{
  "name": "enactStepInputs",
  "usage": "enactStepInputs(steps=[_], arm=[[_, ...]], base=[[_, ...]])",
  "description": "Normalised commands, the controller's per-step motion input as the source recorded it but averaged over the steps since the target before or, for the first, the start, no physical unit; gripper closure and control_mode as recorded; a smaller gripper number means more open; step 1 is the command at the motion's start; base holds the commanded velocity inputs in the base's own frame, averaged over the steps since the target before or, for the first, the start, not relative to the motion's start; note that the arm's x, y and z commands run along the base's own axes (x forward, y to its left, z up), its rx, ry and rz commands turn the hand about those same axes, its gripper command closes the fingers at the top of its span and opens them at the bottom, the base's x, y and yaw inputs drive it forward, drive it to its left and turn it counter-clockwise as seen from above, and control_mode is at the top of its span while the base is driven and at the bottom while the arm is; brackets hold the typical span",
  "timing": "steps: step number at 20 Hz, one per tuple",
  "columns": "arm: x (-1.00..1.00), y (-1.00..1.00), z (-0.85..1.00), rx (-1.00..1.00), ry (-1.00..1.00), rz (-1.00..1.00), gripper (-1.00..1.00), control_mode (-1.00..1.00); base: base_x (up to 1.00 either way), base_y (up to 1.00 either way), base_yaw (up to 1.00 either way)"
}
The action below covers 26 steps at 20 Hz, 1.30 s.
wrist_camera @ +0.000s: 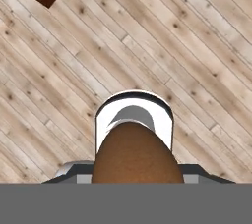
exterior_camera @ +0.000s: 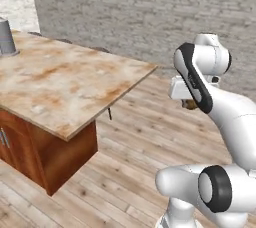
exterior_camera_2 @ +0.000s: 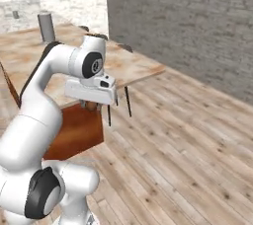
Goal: Pick the egg and butter from the fridge and place them by the bowl for mixing.
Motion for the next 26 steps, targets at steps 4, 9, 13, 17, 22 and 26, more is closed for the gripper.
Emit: enactStepInputs(steps=[4,9,13,17,22,26], arm=[[0.00,0.00,0.00,0.00,0.00,0.00,1.00,1.00],[0.00,0.00,0.00,0.00,0.00,0.00,1.00,1.00],[0.00,0.00,0.00,0.00,0.00,0.00,1.00,1.00],[0.00,0.00,0.00,0.00,0.00,0.00,1.00,1.00],[0.00,0.00,0.00,0.00,0.00,0.00,1.00,1.00],[0.00,0.00,0.00,0.00,0.00,0.00,1.00,1.00]], base=[[0.54,0.00,0.65],[0.43,0.00,0.70],[0.25,0.12,0.72],[0.31,0.54,0.38],[0.45,0.55,0.28],[0.52,0.55,0.23]])
